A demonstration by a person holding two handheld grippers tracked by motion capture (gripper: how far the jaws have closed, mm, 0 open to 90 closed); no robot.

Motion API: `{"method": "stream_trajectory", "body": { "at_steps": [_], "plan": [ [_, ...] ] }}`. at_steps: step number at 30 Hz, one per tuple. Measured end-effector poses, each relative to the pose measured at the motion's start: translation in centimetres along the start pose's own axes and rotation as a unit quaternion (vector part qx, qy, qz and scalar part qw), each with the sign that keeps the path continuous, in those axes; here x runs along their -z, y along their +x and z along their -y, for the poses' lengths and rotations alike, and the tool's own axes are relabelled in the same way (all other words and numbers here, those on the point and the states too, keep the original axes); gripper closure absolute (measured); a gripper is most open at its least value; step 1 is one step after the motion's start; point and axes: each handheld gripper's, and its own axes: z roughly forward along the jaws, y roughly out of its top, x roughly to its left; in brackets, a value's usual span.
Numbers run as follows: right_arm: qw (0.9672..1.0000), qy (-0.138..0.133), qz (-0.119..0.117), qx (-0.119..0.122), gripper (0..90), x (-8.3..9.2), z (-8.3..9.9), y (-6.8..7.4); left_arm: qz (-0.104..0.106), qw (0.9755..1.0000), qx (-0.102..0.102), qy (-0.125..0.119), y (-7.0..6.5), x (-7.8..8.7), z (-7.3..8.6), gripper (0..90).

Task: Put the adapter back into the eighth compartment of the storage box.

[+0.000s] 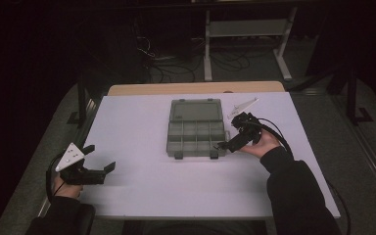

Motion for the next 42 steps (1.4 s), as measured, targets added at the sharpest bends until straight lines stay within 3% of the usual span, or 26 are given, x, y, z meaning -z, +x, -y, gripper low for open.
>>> {"method": "stream_trajectory", "body": {
  "at_steps": [15, 28, 42],
  "plan": [
    [0.9995, -0.027, -0.009, -0.01, 0.0, 1.5, 1.2, 0.7, 0.0, 1.0, 0.002, -0.001, 0.0, 0.0, 0.0, 0.0],
    [0.9981, -0.051, 0.0, -0.036, 0.0, 3.1, 3.6, 0.5, 0.001, 1.0, 0.001, 0.0, 0.0, 0.0, 0.0, 0.0],
    [0.9967, -0.069, 0.002, -0.044, 0.0, 3.7, 5.2, 1.0, 0.0, 1.0, 0.002, 0.0, 0.0, 0.0, 0.0, 0.0]
  ]
}}
